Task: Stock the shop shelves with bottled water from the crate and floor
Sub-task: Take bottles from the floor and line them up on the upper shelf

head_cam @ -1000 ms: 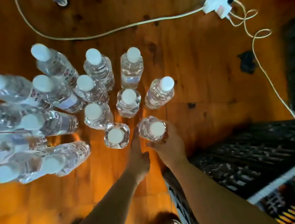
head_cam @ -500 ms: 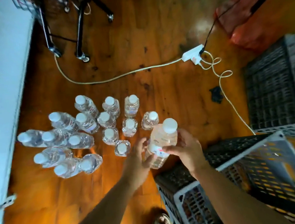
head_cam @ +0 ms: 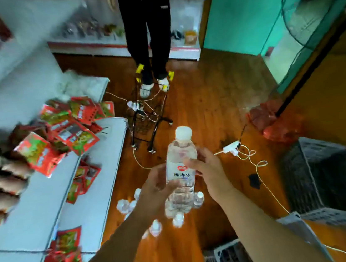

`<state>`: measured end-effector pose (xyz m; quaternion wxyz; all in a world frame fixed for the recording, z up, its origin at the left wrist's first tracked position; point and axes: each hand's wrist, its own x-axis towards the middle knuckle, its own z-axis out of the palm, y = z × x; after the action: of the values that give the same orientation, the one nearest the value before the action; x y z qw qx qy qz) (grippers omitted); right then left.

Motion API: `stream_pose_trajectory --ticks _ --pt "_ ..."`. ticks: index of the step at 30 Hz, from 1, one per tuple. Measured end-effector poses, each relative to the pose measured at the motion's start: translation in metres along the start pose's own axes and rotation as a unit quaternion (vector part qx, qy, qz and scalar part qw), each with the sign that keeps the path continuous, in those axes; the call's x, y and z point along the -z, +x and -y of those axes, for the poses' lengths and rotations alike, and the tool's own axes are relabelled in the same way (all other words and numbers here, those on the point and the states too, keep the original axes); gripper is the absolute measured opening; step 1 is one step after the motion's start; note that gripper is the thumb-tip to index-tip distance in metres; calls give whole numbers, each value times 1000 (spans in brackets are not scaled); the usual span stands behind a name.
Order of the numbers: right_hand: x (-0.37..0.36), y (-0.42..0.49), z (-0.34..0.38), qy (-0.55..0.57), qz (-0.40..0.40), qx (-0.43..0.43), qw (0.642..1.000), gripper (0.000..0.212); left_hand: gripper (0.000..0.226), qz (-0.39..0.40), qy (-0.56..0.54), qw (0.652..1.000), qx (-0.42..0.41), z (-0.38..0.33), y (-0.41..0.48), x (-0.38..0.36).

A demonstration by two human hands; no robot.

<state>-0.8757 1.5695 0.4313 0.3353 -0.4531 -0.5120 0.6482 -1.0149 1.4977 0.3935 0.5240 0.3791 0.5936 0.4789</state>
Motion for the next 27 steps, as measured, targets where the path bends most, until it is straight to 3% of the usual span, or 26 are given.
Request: stream_pose_trajectory --ticks 3,6,9,11,14,17,19,21,24,27 --pt "-41 -16 56 -11 75 62 995 33 59 -68 -23 995 -66 -52 -41 27" --pt "-86 -35 95 -23 153 113 981 39 32 -143 -34 983 -113 -88 -89 51" --pt "-138 -61 119 -27 229 156 961 37 25 -229 -23 962 -146 -108 -146 79" --pt "-173 -83 131 -23 296 170 940 28 27 -287 -22 943 -170 -118 -187 99" --pt "-229 -121 139 -29 393 183 901 37 39 -375 -22 908 -188 -123 -253 129" --pt "-284 -166 140 -43 493 186 849 49 26 -455 -32 866 -202 -121 -319 156" --pt "-323 -195 138 -33 545 185 817 46 24 -495 -21 844 -204 -116 -363 175" --pt "-362 -223 135 -28 575 189 795 44 30 -527 -14 825 -203 -112 -404 196" --pt "-424 -264 128 -27 610 198 767 58 41 -573 -21 795 -199 -109 -461 230" --pt "-486 -301 118 -18 632 186 752 45 44 -608 -15 770 -193 -102 -513 269"
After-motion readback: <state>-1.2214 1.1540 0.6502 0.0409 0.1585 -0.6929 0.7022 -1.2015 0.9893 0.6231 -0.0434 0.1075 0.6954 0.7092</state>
